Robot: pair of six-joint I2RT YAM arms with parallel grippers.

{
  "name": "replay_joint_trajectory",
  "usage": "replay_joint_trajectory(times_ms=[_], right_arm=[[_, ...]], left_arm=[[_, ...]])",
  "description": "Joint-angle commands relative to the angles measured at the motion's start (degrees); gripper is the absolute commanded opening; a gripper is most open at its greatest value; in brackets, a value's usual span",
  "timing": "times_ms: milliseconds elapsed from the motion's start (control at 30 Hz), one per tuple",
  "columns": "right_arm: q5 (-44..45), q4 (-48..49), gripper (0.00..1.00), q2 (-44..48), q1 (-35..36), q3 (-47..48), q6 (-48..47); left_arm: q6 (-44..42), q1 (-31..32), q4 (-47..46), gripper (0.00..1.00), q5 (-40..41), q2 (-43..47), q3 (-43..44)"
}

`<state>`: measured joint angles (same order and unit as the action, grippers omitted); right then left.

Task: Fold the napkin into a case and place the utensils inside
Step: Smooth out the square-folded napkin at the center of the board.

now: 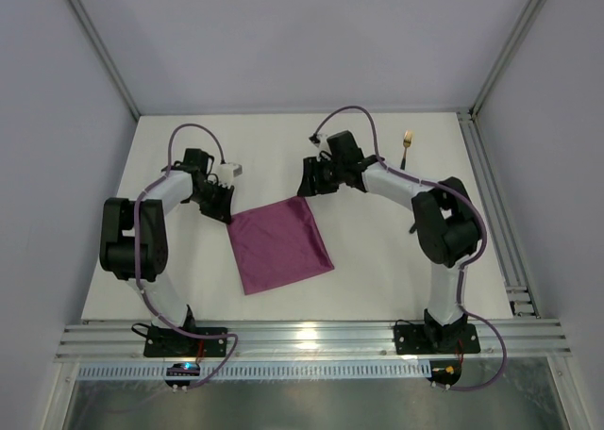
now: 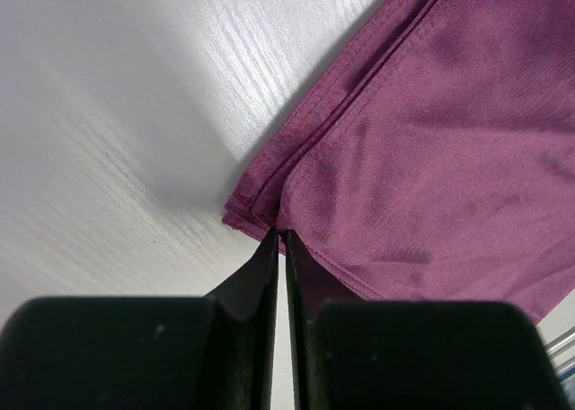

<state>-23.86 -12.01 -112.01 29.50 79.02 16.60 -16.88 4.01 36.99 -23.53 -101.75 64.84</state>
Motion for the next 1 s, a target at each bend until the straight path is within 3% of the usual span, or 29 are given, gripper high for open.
replay_joint_trajectory(times_ms=[0,167,333,400,433,533,967], right_arm=[[1.79,0.50,0.53,-1.19,0.39,1.92,-1.13],[2.24,-1.96,0.53,-5.94,0.39,6.66,-2.10],[1.36,-3.02,0.42,-9.54,0.39,9.83,-2.45],[1.01,-2.84,0.32,-10.16,0.39,10.27,-2.36],[0.83,-2.32,0.19,-9.99,0.39,10.19,-2.28],[0.39,-1.09,0.04,-8.67,0.39,9.75,-2.19],[-0.22,0.06,0.04,-7.52,-0.75,10.89,-0.17]], left_arm=[[-0.17,0.12,-1.31,0.06,-0.11,1.47,0.90],[-0.17,0.12,-1.66,0.03,-0.11,1.21,1.08],[0.01,0.12,-1.92,0.00,0.06,1.21,1.08],[0.10,0.12,-1.92,0.00,0.41,1.30,1.08],[0.01,0.12,-2.01,0.00,0.59,1.38,1.08],[0.10,0.12,-2.45,0.00,1.38,1.73,1.25],[0.27,-0.76,-2.89,0.00,3.31,2.79,2.75]])
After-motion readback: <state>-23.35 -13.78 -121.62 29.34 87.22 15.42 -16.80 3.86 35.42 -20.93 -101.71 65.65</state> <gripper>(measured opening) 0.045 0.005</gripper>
